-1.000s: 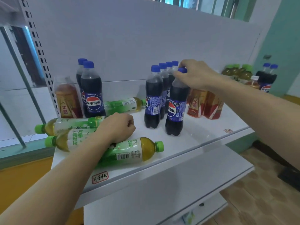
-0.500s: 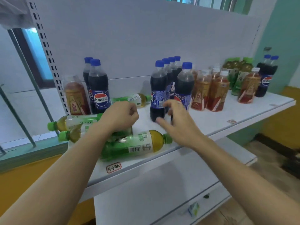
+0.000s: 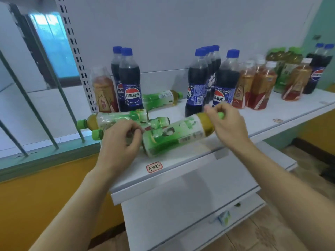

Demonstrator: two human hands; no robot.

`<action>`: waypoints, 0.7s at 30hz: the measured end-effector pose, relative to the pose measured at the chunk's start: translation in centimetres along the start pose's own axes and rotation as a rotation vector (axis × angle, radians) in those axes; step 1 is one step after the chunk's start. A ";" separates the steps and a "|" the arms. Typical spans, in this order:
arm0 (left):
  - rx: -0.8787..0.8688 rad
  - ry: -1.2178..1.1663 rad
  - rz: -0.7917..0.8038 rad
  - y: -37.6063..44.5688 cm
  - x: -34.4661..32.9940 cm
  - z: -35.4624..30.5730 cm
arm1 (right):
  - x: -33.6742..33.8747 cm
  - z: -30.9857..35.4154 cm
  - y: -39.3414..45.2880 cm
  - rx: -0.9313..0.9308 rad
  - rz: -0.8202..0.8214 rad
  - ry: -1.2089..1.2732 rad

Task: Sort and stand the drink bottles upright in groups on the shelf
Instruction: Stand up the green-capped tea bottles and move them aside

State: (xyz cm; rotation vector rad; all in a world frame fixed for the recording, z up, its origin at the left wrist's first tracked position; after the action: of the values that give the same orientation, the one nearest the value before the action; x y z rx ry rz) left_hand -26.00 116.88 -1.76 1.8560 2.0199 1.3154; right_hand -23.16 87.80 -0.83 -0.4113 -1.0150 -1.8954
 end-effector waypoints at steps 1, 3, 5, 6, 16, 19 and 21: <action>-0.013 -0.002 -0.007 -0.5 0.3 0.2 | 0.8 0.6 0.8 0.012 -0.001 0.032; -0.048 0.002 -0.005 -1.3 0.6 0.3 | 2.4 2.2 2.5 0.037 0.000 0.058; -0.073 0.026 0.051 -1.6 0.5 0.4 | 3.6 4.2 4.1 0.101 -0.018 -0.022; -0.074 0.051 0.099 -1.6 0.1 0.5 | 4.0 5.4 4.8 0.143 -0.021 -0.073; 0.111 0.065 0.241 -1.5 -1.0 2.2 | 3.2 13.6 7.1 0.494 0.084 -0.533; 0.109 0.084 0.259 -1.5 -1.1 2.1 | 3.1 13.3 7.4 0.455 0.118 -0.584; 0.098 0.104 0.272 -1.6 -1.3 2.0 | 3.2 13.4 7.3 0.435 0.146 -0.603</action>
State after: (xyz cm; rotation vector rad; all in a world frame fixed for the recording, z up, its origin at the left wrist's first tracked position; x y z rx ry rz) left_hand -25.71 116.98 -4.61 2.2166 1.9666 1.4264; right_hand -20.29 94.72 12.82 -0.7953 -1.6972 -1.3827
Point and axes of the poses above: each hand's wrist, its own y-axis towards the middle knuckle, its own x-axis out of the back of the hand, z = x × y, the point moved 4 cm from there along y, towards the middle knuckle, and after that the axes turned 14 degrees about -y, right-handed, at the moved point
